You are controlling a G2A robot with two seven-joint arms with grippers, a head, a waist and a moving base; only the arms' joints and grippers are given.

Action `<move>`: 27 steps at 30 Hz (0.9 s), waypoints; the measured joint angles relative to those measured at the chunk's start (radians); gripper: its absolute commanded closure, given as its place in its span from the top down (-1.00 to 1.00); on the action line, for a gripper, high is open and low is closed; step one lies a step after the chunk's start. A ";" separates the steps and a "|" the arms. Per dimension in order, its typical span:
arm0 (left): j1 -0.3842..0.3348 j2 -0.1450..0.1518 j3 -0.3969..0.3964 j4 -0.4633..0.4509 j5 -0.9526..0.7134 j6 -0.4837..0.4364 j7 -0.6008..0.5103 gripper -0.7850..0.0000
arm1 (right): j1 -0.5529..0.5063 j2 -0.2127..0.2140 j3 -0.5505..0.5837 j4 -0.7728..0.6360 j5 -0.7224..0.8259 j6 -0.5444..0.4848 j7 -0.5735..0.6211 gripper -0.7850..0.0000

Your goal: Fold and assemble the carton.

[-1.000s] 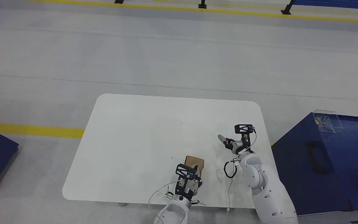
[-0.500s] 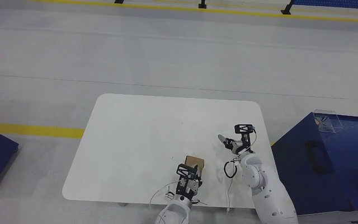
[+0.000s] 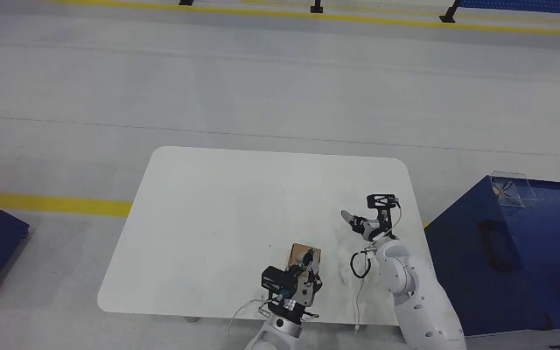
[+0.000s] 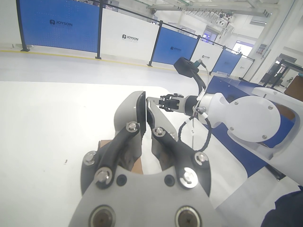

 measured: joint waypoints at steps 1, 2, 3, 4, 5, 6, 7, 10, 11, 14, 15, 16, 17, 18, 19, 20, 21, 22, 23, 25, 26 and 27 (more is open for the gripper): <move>0.000 0.000 0.000 0.000 0.000 0.000 0.000 -0.42 | 0.000 0.000 0.000 0.000 0.000 0.000 0.000 1.00; 0.000 0.000 0.000 0.000 0.000 0.000 0.000 -0.22 | 0.000 0.000 0.000 0.000 0.000 0.000 0.000 1.00; 0.000 0.000 0.000 0.000 0.000 0.000 0.000 -0.08 | 0.000 0.000 0.000 0.000 0.000 0.000 0.000 1.00; 0.000 0.000 0.000 0.000 0.000 0.000 0.000 0.06 | 0.000 0.000 0.000 0.000 0.000 0.000 0.000 1.00; 0.000 0.000 0.000 0.000 0.000 0.000 0.000 0.23 | 0.000 0.000 0.000 0.000 0.000 0.000 0.000 1.00; 0.000 0.000 0.000 0.000 0.000 0.000 0.000 0.35 | 0.000 0.000 0.000 0.000 0.000 0.000 0.000 1.00; 0.000 0.000 0.000 0.000 0.000 0.000 0.000 0.46 | 0.000 0.000 0.000 0.000 0.000 0.000 0.000 1.00; 0.000 0.000 0.000 0.000 0.000 0.000 0.000 0.75 | 0.000 0.000 0.000 0.000 0.000 0.000 0.000 1.00; 0.000 0.000 0.000 0.000 0.000 0.000 0.000 0.82 | 0.000 0.000 0.000 0.000 0.000 0.000 0.000 1.00; 0.000 0.000 0.000 0.000 0.000 0.000 0.000 0.87 | 0.000 0.000 0.000 0.000 0.000 0.000 0.000 1.00; 0.000 0.000 0.000 0.000 0.000 0.000 0.000 0.87 | 0.000 0.000 0.000 0.000 0.000 0.000 0.000 1.00; 0.000 0.000 0.000 0.000 0.000 0.000 0.000 0.87 | 0.000 0.000 0.000 0.000 0.000 0.000 0.000 1.00; 0.000 0.000 0.000 0.000 0.000 0.000 0.000 0.87 | 0.000 0.000 0.000 0.000 0.000 0.000 0.000 1.00; 0.000 0.000 0.000 0.000 0.000 0.000 0.000 0.87 | 0.000 0.000 0.000 0.000 0.000 0.000 0.000 1.00; 0.000 0.000 0.000 0.000 0.000 0.000 0.000 0.87 | 0.000 0.000 0.000 0.000 0.000 0.000 0.000 1.00; 0.000 0.000 0.000 0.000 0.000 0.000 0.000 0.87 | 0.000 0.000 0.000 0.000 0.000 0.000 0.000 1.00; 0.000 0.000 0.000 0.000 0.000 0.000 0.000 0.87 | 0.000 0.000 0.000 0.000 0.000 0.000 0.000 1.00; 0.000 0.000 0.000 0.000 0.000 0.000 0.000 0.87 | 0.000 0.000 0.000 0.000 0.000 0.000 0.000 1.00; 0.000 0.000 0.000 0.000 0.000 0.000 0.000 0.87 | 0.000 0.000 0.000 0.000 0.000 0.000 0.000 1.00; 0.000 0.000 0.000 0.000 0.000 0.000 0.000 0.87 | 0.000 0.000 0.000 0.000 0.000 0.000 0.000 1.00; 0.000 0.000 0.000 0.000 0.000 0.000 0.000 0.87 | 0.000 0.000 0.000 0.000 0.000 0.000 0.000 1.00; 0.000 0.000 0.000 0.000 0.000 0.000 0.000 0.87 | 0.000 0.000 0.000 0.000 0.000 0.000 0.000 1.00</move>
